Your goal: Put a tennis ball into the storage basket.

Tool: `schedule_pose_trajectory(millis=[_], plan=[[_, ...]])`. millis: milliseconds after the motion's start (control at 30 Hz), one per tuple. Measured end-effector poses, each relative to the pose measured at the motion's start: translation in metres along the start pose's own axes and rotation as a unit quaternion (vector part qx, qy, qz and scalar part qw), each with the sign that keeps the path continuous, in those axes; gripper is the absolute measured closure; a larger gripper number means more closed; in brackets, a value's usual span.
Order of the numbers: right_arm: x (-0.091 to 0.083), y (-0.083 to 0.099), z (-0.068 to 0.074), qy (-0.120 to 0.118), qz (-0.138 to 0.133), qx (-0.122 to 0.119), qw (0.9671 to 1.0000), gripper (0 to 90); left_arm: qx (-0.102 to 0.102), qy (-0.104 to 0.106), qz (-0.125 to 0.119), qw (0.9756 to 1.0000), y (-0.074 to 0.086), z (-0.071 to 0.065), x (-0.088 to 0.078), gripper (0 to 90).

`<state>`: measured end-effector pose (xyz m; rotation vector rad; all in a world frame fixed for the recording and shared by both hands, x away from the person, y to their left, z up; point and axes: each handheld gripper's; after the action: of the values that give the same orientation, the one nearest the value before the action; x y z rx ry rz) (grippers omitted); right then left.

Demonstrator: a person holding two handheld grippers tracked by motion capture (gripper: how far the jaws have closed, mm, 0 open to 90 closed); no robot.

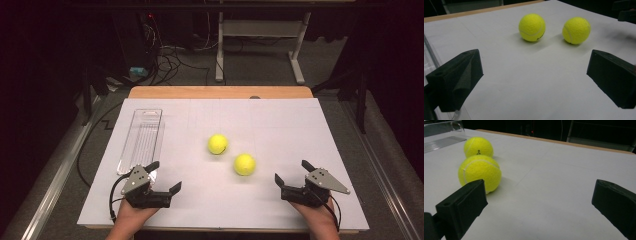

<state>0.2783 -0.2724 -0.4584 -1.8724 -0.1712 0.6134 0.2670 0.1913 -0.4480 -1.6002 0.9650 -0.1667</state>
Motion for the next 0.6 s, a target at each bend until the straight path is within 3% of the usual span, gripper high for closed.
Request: schedule_pose_trajectory(millis=[133,300,400,600], plan=[[0.0,0.0,0.0,0.0,0.001,0.0,1.0,0.0,0.003,0.0,0.012,0.9999,0.001,-0.004,0.004,1.7],[0.001,0.0,0.001,-0.002,0.001,-0.002,1.0,0.0,0.024,-0.001,0.046,0.9987,0.004,-0.012,0.011,2.0],[0.001,0.0,0.001,-0.003,0.002,-0.003,1.0,0.0,0.036,0.001,0.071,0.9968,0.006,-0.019,0.018,2.2],[0.002,0.0,0.002,-0.005,0.004,-0.004,1.0,0.0,0.039,0.005,0.109,0.9933,0.009,-0.025,0.025,2.2]])
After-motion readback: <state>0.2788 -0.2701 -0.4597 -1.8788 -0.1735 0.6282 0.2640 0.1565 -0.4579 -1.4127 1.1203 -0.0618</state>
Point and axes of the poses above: each handheld gripper's, and its own axes: x roughly forward along the jaws, y roughly out of its underside, z roughly to its left, and after that the axes turned 14 degrees about -x, right-handed
